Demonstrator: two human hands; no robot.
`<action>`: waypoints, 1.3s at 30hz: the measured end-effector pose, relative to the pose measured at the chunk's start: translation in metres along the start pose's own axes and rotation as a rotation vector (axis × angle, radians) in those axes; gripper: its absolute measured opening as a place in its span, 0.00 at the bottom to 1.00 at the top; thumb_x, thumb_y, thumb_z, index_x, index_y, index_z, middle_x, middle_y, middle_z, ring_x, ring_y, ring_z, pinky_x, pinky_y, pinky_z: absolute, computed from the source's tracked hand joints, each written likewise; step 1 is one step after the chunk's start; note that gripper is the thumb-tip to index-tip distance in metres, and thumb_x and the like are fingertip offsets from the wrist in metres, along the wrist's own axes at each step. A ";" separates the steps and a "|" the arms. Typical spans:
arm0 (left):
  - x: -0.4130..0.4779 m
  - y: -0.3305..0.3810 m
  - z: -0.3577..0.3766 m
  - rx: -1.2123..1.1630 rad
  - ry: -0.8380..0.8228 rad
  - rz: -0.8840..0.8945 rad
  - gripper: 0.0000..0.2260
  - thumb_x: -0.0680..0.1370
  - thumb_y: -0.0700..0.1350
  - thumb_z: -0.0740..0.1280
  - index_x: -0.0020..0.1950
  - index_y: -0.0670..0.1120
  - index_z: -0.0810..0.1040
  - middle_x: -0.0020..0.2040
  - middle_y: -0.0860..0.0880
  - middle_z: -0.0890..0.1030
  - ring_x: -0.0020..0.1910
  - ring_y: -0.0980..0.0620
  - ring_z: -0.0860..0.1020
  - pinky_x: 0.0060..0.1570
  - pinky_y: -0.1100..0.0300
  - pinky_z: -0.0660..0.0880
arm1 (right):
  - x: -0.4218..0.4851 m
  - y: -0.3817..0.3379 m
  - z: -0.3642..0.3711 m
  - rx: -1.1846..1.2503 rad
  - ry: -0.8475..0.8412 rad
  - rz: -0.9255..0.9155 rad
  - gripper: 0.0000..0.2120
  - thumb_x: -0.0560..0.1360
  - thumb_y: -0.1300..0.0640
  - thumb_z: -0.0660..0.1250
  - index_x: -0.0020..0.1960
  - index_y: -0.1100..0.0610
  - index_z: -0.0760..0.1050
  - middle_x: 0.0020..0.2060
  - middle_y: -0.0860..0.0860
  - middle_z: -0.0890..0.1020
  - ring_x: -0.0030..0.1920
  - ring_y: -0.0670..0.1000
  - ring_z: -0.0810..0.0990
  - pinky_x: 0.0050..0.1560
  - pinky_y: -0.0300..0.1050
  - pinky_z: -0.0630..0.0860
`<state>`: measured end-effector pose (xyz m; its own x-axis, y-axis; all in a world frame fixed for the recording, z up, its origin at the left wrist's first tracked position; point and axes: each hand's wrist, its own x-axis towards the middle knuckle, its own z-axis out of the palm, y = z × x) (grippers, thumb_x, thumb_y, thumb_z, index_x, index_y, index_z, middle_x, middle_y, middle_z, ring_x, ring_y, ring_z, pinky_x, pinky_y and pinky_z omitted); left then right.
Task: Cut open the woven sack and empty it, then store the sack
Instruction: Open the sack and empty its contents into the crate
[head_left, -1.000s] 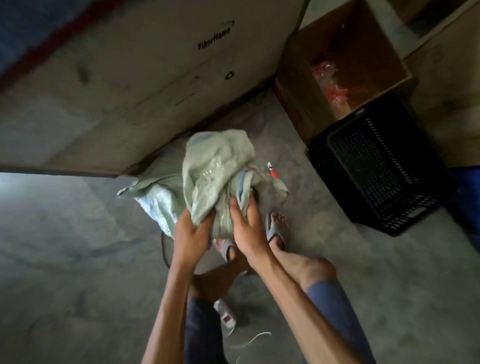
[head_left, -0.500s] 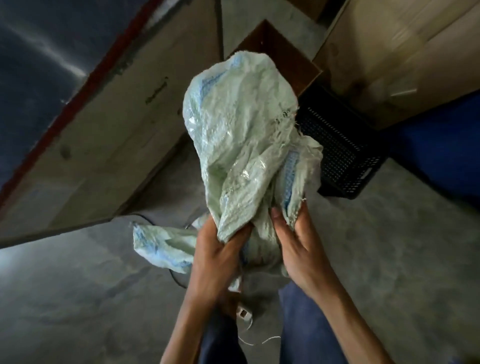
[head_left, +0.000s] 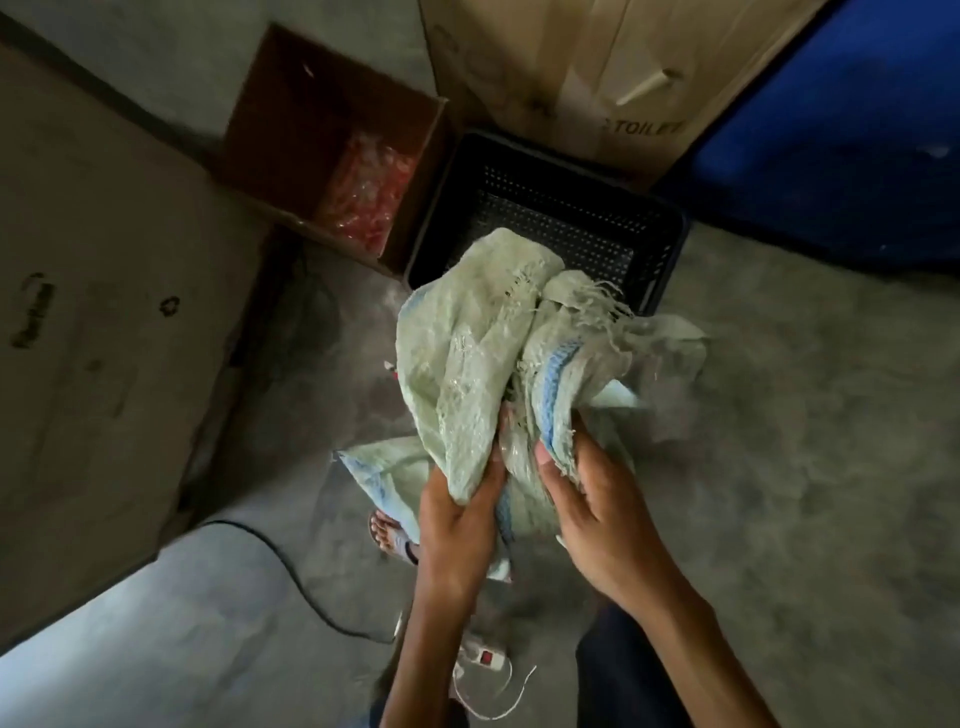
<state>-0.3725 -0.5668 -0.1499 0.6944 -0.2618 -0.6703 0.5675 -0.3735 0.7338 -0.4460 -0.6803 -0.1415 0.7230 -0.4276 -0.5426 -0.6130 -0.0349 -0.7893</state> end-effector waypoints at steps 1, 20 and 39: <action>0.017 0.005 0.019 0.056 0.000 0.023 0.15 0.78 0.54 0.70 0.64 0.52 0.81 0.59 0.56 0.86 0.62 0.54 0.82 0.60 0.57 0.79 | 0.017 0.006 -0.012 -0.011 -0.005 -0.024 0.22 0.83 0.47 0.58 0.76 0.46 0.65 0.71 0.41 0.73 0.71 0.38 0.69 0.73 0.45 0.68; 0.310 -0.051 0.122 0.942 -0.078 0.200 0.36 0.78 0.48 0.69 0.82 0.45 0.56 0.80 0.36 0.60 0.81 0.37 0.56 0.77 0.40 0.58 | 0.277 0.166 -0.088 -0.675 0.268 0.211 0.34 0.80 0.45 0.59 0.81 0.52 0.51 0.77 0.61 0.59 0.75 0.64 0.62 0.68 0.62 0.69; 0.423 -0.139 0.111 1.504 -0.343 0.270 0.29 0.81 0.64 0.52 0.76 0.48 0.66 0.69 0.37 0.78 0.71 0.38 0.72 0.74 0.44 0.61 | 0.372 0.289 -0.010 -0.598 -0.254 0.383 0.28 0.82 0.38 0.47 0.70 0.53 0.71 0.64 0.62 0.79 0.64 0.63 0.78 0.63 0.55 0.76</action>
<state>-0.2065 -0.7240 -0.5480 0.4496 -0.5696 -0.6880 -0.6441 -0.7404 0.1921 -0.3574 -0.8587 -0.5686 0.4311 -0.2897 -0.8545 -0.8525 -0.4412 -0.2804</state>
